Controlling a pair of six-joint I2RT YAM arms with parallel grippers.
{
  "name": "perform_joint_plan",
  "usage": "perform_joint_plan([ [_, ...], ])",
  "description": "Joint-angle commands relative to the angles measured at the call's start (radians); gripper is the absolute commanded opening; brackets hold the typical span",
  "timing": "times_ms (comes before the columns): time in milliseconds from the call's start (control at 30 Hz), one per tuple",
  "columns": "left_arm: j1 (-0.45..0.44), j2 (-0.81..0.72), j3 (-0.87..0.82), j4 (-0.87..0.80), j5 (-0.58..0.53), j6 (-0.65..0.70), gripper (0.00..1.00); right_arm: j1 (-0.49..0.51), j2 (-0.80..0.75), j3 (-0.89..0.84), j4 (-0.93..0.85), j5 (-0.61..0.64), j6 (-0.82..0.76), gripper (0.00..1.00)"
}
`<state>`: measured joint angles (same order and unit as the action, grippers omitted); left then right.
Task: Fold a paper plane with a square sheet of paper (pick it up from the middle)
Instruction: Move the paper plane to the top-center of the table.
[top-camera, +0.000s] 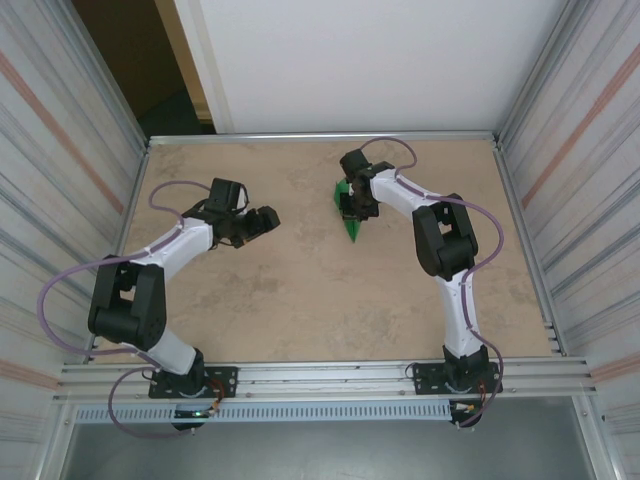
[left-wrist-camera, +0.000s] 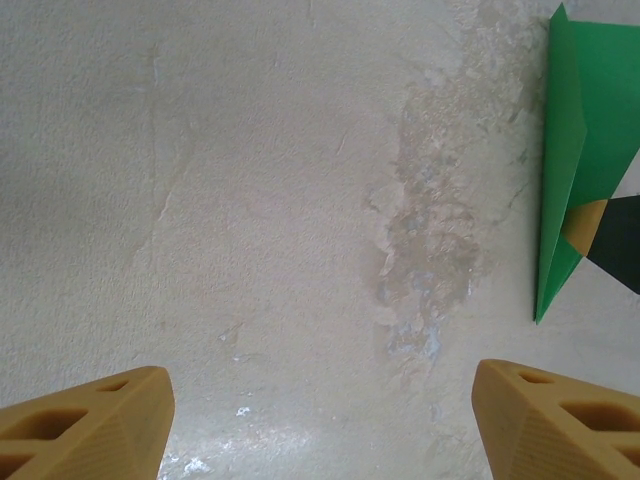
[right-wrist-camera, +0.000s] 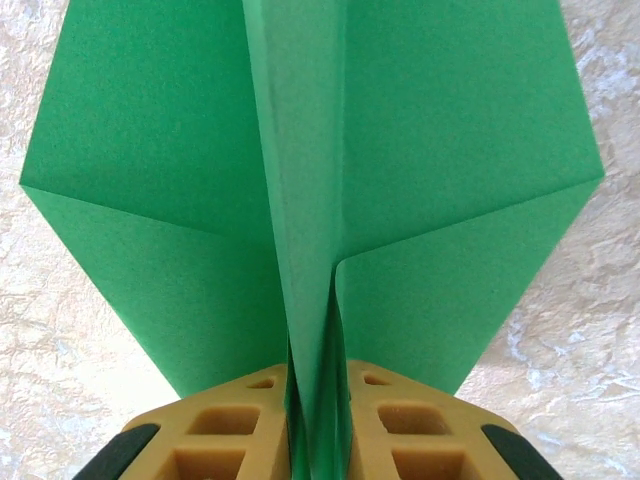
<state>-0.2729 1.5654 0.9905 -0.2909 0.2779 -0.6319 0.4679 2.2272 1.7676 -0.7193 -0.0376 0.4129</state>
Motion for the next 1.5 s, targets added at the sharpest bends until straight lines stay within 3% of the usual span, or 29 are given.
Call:
perform_joint_plan([
  [0,0.002,0.013,-0.001,-0.004,0.008,0.009,0.79,0.0,0.032,0.023,-0.031,0.018,-0.015,0.2],
  [300,0.001,0.024,0.0,-0.003,0.009,0.006,0.8,0.002,0.064,0.024,-0.028,0.033,-0.011,0.21],
  [767,0.0,0.035,0.006,-0.01,0.008,0.009,0.81,0.015,0.132,0.026,-0.023,0.106,0.005,0.37],
  [1467,0.0,0.034,0.022,-0.028,0.009,0.018,0.81,0.015,0.139,0.03,0.002,0.098,0.01,0.41],
])
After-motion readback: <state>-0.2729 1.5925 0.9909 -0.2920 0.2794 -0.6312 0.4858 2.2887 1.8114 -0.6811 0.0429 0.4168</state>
